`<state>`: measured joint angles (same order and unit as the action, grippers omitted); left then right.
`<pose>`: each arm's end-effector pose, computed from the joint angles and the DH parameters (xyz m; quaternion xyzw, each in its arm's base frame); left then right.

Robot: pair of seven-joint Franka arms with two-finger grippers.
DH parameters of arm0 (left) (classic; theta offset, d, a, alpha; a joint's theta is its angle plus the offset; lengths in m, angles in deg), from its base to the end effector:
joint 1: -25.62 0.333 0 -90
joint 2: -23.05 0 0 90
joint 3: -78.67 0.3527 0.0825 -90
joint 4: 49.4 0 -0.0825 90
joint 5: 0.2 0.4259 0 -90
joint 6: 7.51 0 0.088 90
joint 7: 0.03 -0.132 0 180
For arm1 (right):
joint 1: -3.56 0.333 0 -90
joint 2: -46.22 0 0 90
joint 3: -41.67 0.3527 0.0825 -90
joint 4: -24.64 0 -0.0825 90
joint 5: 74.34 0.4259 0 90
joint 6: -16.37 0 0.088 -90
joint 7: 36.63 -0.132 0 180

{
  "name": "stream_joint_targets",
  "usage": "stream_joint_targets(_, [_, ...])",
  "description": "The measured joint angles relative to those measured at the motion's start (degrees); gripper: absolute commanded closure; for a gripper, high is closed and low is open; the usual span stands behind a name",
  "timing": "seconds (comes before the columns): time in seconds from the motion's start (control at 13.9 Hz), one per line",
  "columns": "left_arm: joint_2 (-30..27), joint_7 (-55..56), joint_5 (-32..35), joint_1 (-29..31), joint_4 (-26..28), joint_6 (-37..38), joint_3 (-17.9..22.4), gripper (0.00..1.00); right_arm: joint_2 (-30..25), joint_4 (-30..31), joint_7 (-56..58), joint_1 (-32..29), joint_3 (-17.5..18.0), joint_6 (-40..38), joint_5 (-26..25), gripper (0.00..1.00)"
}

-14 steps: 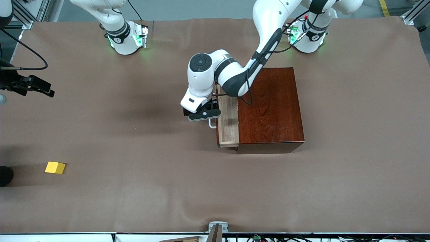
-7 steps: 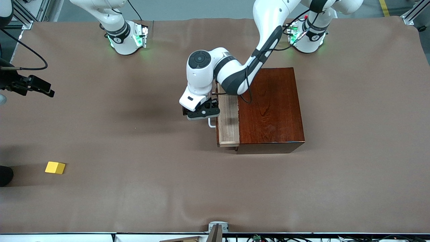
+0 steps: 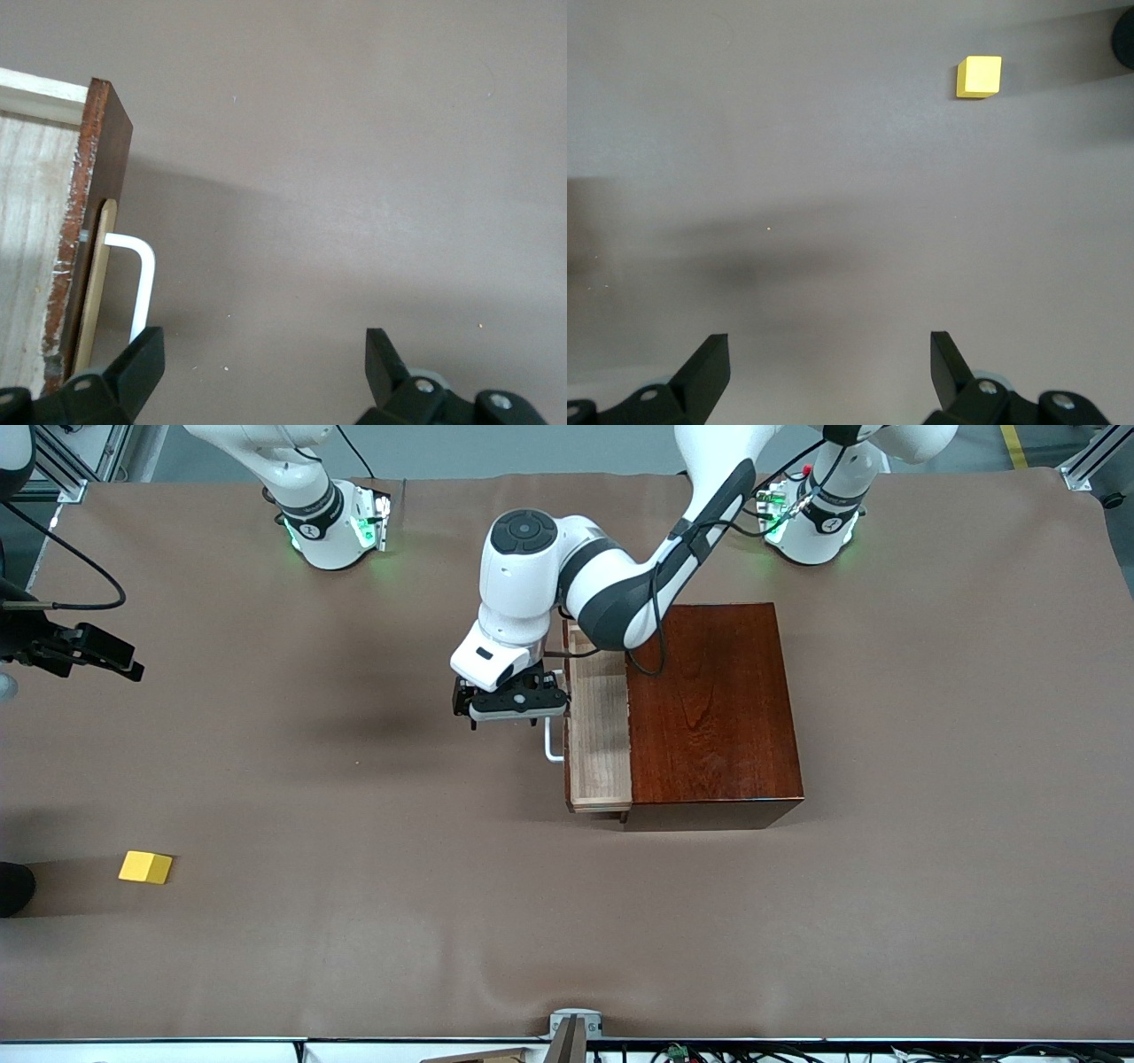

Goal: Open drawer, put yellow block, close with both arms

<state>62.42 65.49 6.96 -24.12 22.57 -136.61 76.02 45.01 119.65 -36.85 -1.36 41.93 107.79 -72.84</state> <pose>0.5242 -0.6544 0.3769 0.9831 0.0890 0.1142 0.1116 0.5862 -0.0444 0.6060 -0.9988 0.0432 0.0202 0.0138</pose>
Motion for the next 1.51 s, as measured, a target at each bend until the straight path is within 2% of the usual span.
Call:
stream_joint_targets(0.14, [-1.41, 0.01, 0.00, 0.35, -0.27, 1.44, 0.47, 0.00, 0.00, 0.00, 0.00, 0.00, 0.00, 0.15, -0.04, 0.00])
stream_joint_targets(0.36, [-5.32, 0.04, 0.06, 2.22, -0.76, 7.73, 2.48, 0.00, 0.01, -0.62, -0.01, -1.44, -0.27, 0.48, -1.67, 0.00])
stream_joint_targets(0.65, [-8.86, 0.02, 0.61, 10.57, -0.76, 13.52, 3.47, 0.00, 1.89, -4.38, 10.46, -10.61, -0.76, 1.95, -3.77, 0.00])
stream_joint_targets(0.79, [-9.80, -0.33, 0.65, 15.22, -0.76, 14.73, 3.56, 0.00, 7.04, -8.52, 13.44, -14.08, -0.87, 2.65, -3.77, 0.00])
stream_joint_targets(1.08, [-12.47, -3.96, 0.67, 22.51, -0.77, 17.52, 3.53, 0.00, 22.61, -17.47, 13.74, -14.44, -0.01, 8.08, -3.77, 0.00])
stream_joint_targets(1.51, [-15.94, -14.98, 0.67, 29.86, -0.67, 23.70, 3.25, 0.00, 38.73, -20.00, 13.72, -13.36, 0.39, 20.34, -3.75, 0.00])
